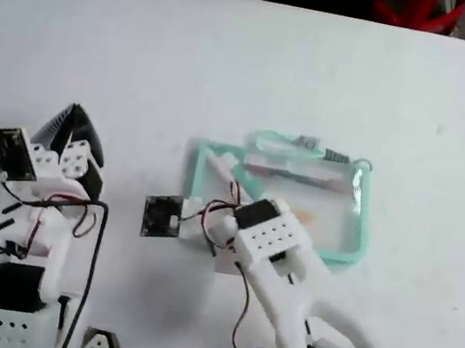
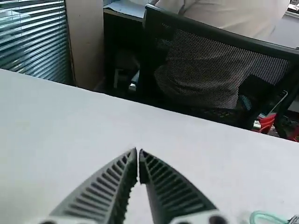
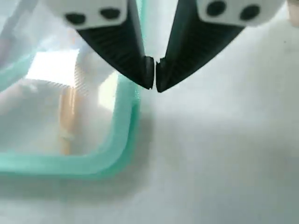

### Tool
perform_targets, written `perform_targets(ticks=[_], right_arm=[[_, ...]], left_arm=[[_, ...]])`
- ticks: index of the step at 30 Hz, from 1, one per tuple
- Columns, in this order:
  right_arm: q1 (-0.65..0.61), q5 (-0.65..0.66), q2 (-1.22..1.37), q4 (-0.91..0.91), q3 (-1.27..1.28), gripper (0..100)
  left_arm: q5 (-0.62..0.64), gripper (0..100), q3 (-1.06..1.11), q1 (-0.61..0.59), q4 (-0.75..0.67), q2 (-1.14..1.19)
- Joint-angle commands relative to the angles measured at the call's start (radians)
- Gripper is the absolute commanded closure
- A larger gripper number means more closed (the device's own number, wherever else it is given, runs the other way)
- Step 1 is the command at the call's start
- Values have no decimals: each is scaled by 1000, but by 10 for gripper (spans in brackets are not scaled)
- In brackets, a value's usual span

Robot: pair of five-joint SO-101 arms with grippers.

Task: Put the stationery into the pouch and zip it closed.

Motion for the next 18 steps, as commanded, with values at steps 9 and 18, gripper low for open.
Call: perform_targets(ticks=[9, 18], right_arm=[[-12, -276, -762, 292, -87, 979], [150, -572, -1056, 252, 9, 979]], left_arm=[[-29, 973, 84, 71, -129, -8], [-115, 973, 107, 137, -133, -8]])
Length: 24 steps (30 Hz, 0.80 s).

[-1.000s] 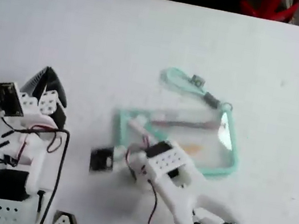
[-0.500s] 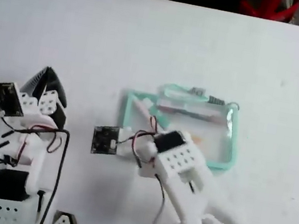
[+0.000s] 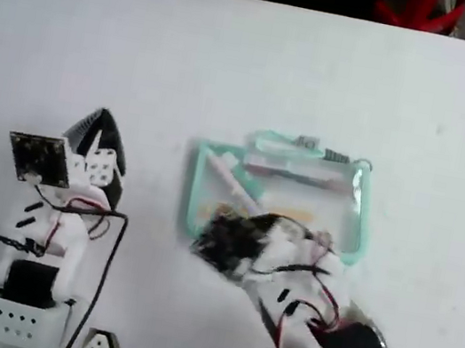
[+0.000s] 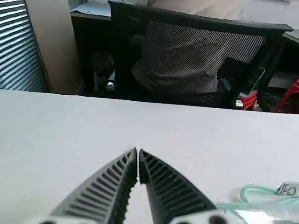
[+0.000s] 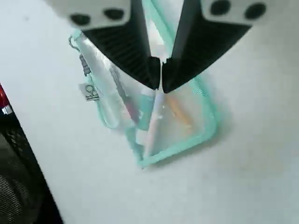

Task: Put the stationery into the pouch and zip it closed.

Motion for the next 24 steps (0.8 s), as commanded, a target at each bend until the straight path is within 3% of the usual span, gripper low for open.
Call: perform_targets(ticks=[1, 5, 12, 24], right_arm=[[76, -150, -97, -51, 32, 979], [101, -227, -232, -145, 178, 979], [131, -230, -441, -237, 397, 979], [156, -230, -446, -292, 489, 979]], left_arm=[[-12, 973, 5, 21, -28, -8], [-14, 973, 8, 21, -28, -8], [-14, 973, 6, 25, -28, -8], [-68, 973, 9, 25, -46, -8]])
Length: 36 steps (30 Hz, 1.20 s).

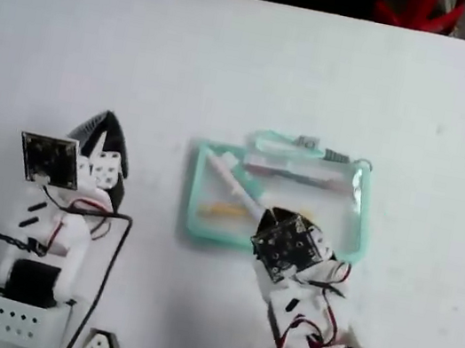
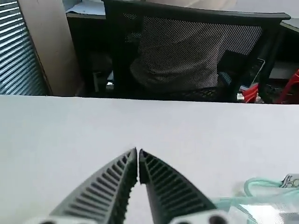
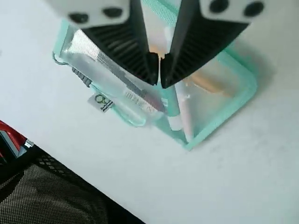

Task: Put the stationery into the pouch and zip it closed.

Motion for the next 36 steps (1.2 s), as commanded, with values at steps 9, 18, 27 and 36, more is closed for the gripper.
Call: perform_targets(ticks=[9, 18, 27, 36], right_arm=[[8, -8, -4, -59, 35, 979], [25, -8, -5, -62, 31, 979], [205, -258, -5, -45, -40, 979], [213, -325, -5, -42, -40, 974]], left_arm=[[-18, 973, 0, 13, -49, -8], [-20, 973, -25, 5, -54, -8], [-212, 975, -272, -56, 292, -10], [-212, 976, -468, -64, 603, -39]])
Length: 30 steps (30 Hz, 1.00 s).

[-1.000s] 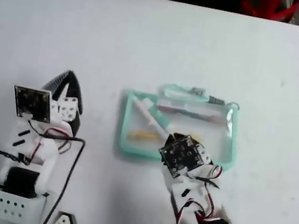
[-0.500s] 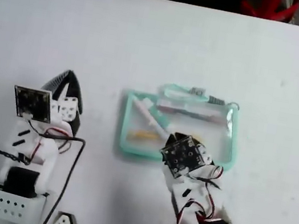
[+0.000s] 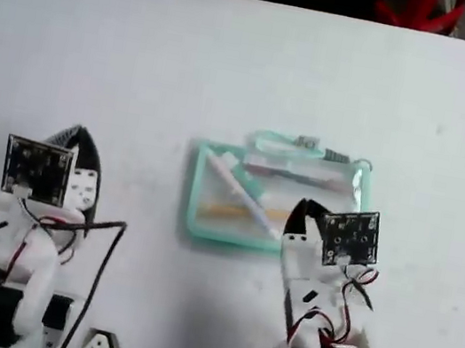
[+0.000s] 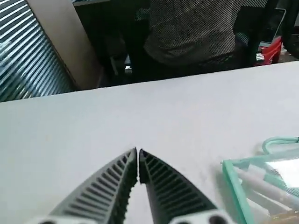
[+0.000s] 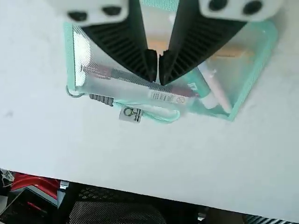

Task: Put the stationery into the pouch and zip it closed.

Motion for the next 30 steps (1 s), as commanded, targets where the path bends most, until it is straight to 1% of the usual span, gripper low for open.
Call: perform_targets(ticks=[1, 5, 8, 11, 13, 16, 20, 22, 24, 26, 30], right_arm=[[10, -11, 2, -2, -40, 974], [10, -11, 2, -1, -40, 974], [10, -11, 2, -1, -38, 974], [10, -11, 2, -1, -37, 974], [10, -11, 2, -1, -34, 974], [-7, -12, 2, -1, -32, 974], [-96, -3, 2, -24, 28, 974], [-114, -3, 2, -79, 78, 974], [-111, -3, 2, -160, 144, 974], [-111, -2, 2, -254, 218, 974], [-113, -2, 2, -406, 331, 974]], left_arm=[[-8, 976, -78, -7, 77, -59], [-14, 976, -12, -8, 81, -259], [-15, 976, 32, -10, 74, -208], [-15, 976, 91, -4, 71, -223], [-15, 976, 132, -7, 34, -225], [-15, 976, 241, -5, -63, -225], [-25, 973, 466, -4, -273, -225], [-91, 973, 571, -4, -368, -225], [-172, 975, 634, -4, -414, -225], [-213, 975, 623, -10, -354, -226], [-218, 973, 631, -8, -256, -226]])
